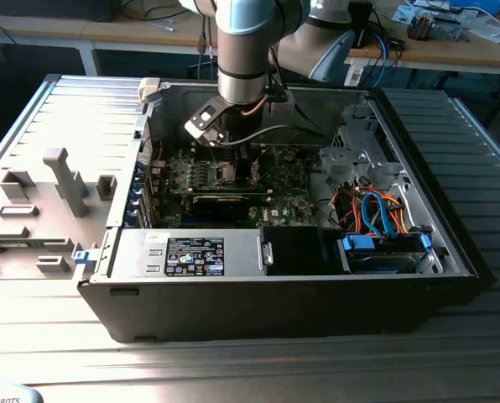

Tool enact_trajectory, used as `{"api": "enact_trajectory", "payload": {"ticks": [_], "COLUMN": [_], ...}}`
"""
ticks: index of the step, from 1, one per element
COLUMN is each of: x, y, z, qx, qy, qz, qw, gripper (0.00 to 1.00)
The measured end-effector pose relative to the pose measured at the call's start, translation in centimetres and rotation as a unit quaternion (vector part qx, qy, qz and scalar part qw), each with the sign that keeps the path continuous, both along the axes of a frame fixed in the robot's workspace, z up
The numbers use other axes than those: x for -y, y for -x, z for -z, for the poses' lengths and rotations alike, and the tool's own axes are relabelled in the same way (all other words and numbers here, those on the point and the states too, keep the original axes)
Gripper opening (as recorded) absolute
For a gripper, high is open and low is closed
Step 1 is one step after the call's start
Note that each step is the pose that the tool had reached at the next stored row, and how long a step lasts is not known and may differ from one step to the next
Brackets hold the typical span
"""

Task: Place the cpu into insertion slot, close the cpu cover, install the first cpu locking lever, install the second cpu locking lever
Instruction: 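Place the cpu into insertion slot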

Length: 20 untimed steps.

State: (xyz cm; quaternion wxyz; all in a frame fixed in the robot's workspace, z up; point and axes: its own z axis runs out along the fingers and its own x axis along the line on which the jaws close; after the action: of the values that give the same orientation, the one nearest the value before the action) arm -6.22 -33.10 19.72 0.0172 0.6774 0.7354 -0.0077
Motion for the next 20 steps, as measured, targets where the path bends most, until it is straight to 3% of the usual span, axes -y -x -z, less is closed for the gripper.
{"api": "enact_trajectory", "payload": {"ticks": [10,14,16,20], "x": [0.25,0.25,0.25,0.22], "y": [0.01,0.04,0.05,0.05], "z": [-0.01,-0.51,-0.58,-0.59], "qx": [0.0,0.0,0.0,0.0001], "qy": [0.0001,-0.0005,-0.003,-0.0149], "qz": [-0.002,-0.001,-0.001,0.001], "qw": [1.0,1.0,0.99999,0.99989], "gripper": [0.62,0.62,0.62,0.62]}}
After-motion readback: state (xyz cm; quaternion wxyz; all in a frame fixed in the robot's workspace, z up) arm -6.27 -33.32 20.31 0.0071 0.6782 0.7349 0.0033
